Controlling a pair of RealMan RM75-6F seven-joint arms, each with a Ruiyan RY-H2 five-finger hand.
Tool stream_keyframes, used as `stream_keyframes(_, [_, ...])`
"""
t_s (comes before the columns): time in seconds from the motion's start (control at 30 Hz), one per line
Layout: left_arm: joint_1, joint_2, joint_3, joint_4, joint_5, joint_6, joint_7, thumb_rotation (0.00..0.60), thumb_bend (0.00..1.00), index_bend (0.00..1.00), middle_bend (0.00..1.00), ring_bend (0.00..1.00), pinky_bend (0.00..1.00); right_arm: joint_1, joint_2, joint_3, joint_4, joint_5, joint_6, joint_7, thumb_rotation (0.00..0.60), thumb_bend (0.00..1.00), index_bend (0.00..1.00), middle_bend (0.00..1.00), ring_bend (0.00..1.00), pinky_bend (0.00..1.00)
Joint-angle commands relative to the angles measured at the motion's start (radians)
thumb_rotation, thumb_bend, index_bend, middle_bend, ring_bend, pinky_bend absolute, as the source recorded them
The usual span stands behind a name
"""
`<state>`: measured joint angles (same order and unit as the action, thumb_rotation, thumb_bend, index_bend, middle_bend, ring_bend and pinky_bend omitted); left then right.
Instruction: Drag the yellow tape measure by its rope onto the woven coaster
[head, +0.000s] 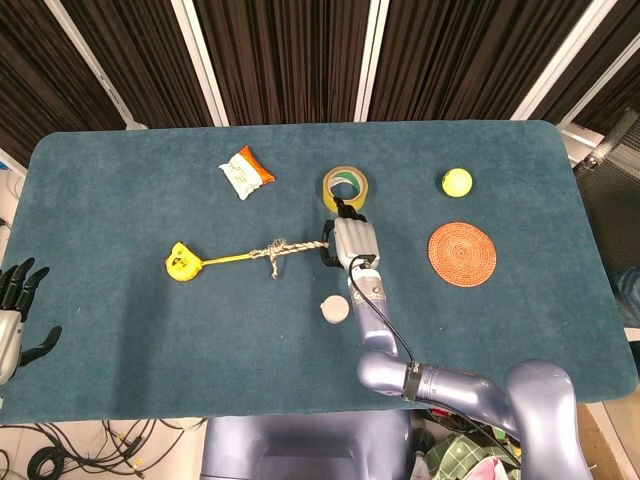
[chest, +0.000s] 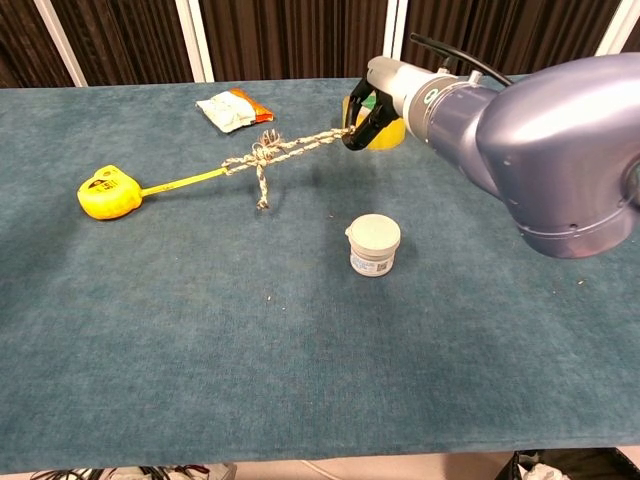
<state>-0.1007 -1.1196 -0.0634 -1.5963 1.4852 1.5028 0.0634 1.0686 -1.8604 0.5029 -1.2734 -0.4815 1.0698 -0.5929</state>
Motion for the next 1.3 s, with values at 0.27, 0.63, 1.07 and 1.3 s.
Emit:
stream_keyframes(0.27, [0.01,0.001,-0.003,-0.003,-0.007,0.015,0.004,0.6,0.27,0.11,0.0,0.0,0.0,-0.006,0.003,-0.006,-0.007,0.008,-0.006,0.004,0.6,0.51,0.69,0.02,0.07,0.16])
stream_keyframes(0.63, [0.016,0.001,-0.003,0.001,-0.007,0.023,0.001,0.6,0.27,0.11,0.0,0.0,0.0,-0.018,0.035,0.0,-0.002,0.021,-0.018,0.008,0.6,0.51,0.69,0.01,0.07,0.16])
stream_keyframes(1.07, [0.021,-0.004,-0.006,0.0,-0.015,0.03,0.018,0.6,0.27,0.11,0.0,0.0,0.0,-0.128,0.26,-0.002,-0.115,0.022,-0.059,0.047,0.6,0.51,0.69,0.01,0.07,0.16])
stream_keyframes(1.3, [0.024,-0.006,-0.007,-0.002,-0.018,0.033,0.025,0.6,0.27,0.11,0.0,0.0,0.0,-0.204,0.39,-0.015,-0.188,0.004,-0.071,0.095,0.6,0.51,0.69,0.02,0.07,0.16])
